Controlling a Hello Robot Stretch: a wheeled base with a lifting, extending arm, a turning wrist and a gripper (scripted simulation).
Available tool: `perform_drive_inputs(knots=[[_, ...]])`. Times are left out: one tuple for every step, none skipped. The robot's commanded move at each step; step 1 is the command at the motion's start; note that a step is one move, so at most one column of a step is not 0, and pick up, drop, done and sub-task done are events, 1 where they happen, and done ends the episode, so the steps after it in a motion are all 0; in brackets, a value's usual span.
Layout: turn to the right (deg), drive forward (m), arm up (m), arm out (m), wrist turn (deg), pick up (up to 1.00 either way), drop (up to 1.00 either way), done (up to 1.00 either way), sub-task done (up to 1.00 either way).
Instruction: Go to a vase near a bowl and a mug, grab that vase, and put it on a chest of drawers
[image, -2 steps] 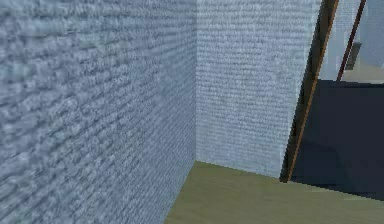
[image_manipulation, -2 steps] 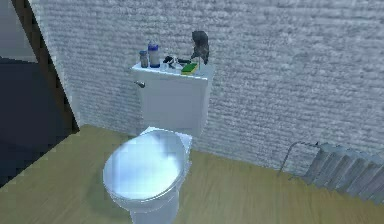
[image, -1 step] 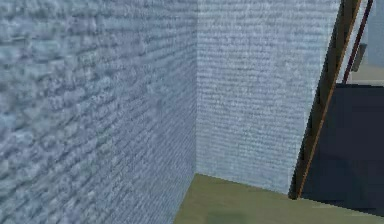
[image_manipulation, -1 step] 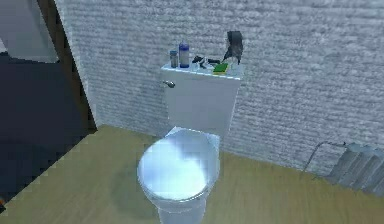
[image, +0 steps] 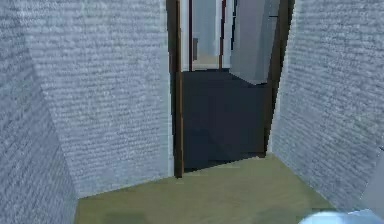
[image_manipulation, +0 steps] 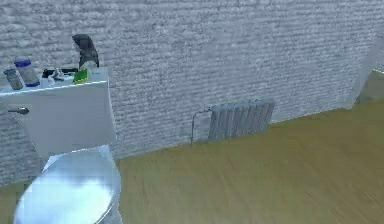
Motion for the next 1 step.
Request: perform_drive_inputs(knots=[[0.0, 0.65, 0.00, 0.00, 0.0, 0.00, 0.00, 0.00, 0.00]])
